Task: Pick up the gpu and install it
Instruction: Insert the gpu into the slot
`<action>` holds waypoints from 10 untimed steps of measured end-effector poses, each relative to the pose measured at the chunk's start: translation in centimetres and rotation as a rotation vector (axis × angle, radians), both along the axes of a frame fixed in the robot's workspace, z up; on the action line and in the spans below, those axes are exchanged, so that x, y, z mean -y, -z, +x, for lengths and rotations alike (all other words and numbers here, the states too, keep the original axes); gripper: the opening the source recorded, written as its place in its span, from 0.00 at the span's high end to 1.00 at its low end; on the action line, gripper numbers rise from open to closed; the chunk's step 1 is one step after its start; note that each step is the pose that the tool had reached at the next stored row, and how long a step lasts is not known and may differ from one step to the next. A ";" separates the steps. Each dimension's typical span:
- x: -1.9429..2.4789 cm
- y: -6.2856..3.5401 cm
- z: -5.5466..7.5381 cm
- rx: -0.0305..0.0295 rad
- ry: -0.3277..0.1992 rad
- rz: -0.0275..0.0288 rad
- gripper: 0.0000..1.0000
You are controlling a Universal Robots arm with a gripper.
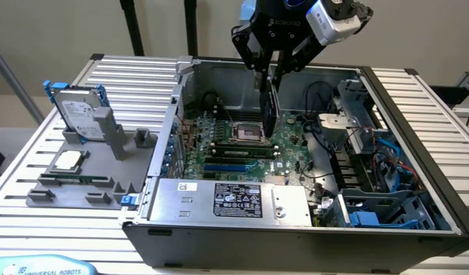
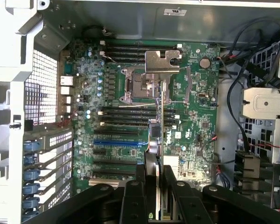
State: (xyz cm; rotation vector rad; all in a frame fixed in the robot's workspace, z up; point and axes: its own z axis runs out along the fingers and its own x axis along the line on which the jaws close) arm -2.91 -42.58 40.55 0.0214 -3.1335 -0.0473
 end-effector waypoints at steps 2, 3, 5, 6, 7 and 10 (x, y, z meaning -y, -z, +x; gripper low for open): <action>0.00 0.00 0.0 0.0000 0.000 0.0000 0.74; 0.00 0.00 0.0 0.0000 0.000 0.0000 0.74; 0.00 0.00 0.0 0.0000 0.000 0.0000 0.74; 0.00 0.02 0.0 0.0001 0.000 0.0001 0.74; 0.00 0.02 0.0 0.0004 -0.003 0.0000 0.74; -0.01 0.10 0.0 0.0005 -0.055 0.0000 0.74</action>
